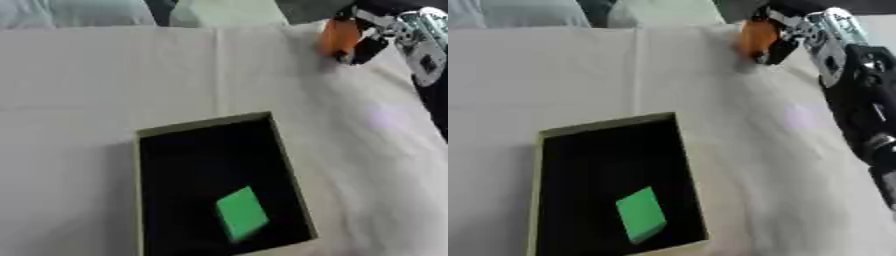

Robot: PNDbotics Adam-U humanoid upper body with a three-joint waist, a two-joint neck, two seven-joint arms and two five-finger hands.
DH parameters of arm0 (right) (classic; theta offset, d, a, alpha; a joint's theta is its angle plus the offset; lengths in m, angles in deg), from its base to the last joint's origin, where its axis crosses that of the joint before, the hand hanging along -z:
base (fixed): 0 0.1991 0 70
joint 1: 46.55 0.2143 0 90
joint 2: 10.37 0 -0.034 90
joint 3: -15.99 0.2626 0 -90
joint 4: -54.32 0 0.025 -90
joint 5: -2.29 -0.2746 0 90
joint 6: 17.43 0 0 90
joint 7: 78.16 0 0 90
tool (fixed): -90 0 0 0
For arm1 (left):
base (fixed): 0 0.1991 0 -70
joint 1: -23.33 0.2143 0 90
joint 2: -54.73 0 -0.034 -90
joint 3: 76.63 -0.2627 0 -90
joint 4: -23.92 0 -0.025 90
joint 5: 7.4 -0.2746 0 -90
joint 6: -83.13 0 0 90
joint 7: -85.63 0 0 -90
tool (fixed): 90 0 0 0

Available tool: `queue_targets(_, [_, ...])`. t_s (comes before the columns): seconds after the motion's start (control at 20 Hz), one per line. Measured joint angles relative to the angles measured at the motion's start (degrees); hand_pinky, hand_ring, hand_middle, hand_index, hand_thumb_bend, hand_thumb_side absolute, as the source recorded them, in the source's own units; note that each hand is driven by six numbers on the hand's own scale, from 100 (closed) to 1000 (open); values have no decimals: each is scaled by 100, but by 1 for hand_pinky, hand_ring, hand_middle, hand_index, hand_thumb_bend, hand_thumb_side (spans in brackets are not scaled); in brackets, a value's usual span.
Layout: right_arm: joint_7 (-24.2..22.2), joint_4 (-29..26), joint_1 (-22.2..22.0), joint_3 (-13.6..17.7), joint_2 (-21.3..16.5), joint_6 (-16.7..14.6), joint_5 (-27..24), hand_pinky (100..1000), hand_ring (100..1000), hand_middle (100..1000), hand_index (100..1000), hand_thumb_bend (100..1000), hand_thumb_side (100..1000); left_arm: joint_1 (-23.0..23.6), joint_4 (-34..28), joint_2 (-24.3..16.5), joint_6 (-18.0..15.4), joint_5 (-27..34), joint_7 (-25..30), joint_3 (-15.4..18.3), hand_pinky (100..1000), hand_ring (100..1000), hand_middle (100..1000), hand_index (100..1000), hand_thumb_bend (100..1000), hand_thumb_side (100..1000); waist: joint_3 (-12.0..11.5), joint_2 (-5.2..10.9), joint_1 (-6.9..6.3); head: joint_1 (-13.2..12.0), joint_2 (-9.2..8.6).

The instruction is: Pick up objects on the table and place them in the box.

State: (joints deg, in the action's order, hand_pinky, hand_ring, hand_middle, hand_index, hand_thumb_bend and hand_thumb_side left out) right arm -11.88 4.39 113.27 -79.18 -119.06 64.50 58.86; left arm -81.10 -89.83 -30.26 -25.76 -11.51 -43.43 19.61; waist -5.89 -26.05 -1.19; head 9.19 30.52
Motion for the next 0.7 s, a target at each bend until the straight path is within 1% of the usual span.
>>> queue_targets(0.25, [-175, -521, -60, -222, -152, -106, -325, 687, 559, 471, 704, 202, 100, 29, 0, -71, 0, 10, -4, 2, 945, 666, 701, 836, 442, 818, 37, 154, 48, -28, 122])
queue_targets(0.4, [-258, -921, -193, -425, -298, -224, -576, 684, 559, 472, 704, 202, 100, 35, 0, -122, -3, 24, -8, 8, 943, 668, 701, 836, 445, 812, 46, 248, 61, -51, 194])
queue_targets(0.55, [-221, -1353, -378, -653, -472, -391, -837, 685, 562, 475, 706, 207, 100, 44, 0, -164, -10, 50, -14, 21, 942, 668, 701, 836, 446, 810, 64, 340, 63, -82, 265])
queue_targets(0.7, [-242, -1778, -528, -779, -627, -389, -1092, 685, 562, 475, 706, 207, 100, 51, 0, -176, -15, 64, -17, 33, 942, 668, 701, 836, 446, 810, 65, 350, 67, -103, 277])
